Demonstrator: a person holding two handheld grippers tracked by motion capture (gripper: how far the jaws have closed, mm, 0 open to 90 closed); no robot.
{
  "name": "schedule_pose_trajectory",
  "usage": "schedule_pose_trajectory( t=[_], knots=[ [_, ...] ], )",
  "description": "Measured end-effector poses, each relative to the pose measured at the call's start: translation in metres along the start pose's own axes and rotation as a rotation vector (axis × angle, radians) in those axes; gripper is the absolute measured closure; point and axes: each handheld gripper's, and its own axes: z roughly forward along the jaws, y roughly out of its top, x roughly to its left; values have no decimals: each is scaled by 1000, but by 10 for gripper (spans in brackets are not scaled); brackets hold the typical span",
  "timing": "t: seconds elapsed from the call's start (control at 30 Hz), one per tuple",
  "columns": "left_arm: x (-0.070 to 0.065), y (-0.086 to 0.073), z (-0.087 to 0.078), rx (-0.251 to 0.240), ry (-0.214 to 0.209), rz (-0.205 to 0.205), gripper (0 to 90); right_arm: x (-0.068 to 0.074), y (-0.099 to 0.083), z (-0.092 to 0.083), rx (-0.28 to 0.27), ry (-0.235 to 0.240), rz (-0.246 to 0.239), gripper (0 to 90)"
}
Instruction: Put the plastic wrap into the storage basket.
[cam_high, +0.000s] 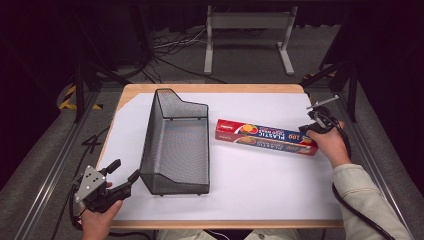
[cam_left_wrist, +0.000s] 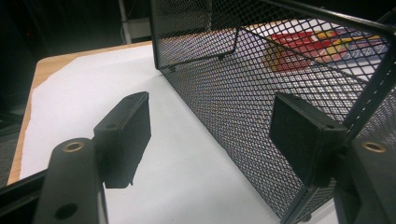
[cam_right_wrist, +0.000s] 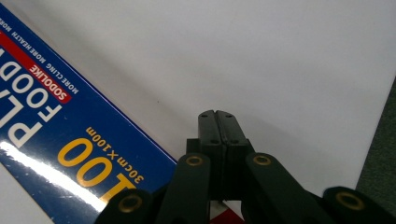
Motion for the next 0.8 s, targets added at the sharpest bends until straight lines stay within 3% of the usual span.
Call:
schedule_pose_trajectory(
  t=[0.13, 0.37, 0.7, 0.8],
  knots=[
    [0, 0, -1, -4, 0, 2, 300, 7, -4, -4, 18, -11, -41, 900],
    [-1, 0, -2, -3, 1, 0, 300, 23, -24, -17, 36, 29, -82, 900],
    [-3, 1, 1, 3, -1, 5, 300, 54, -58, -34, 47, 124, -139, 900],
    [-3, 1, 1, 5, -2, 4, 300, 67, -66, -39, 71, 168, -179, 900]
  ],
)
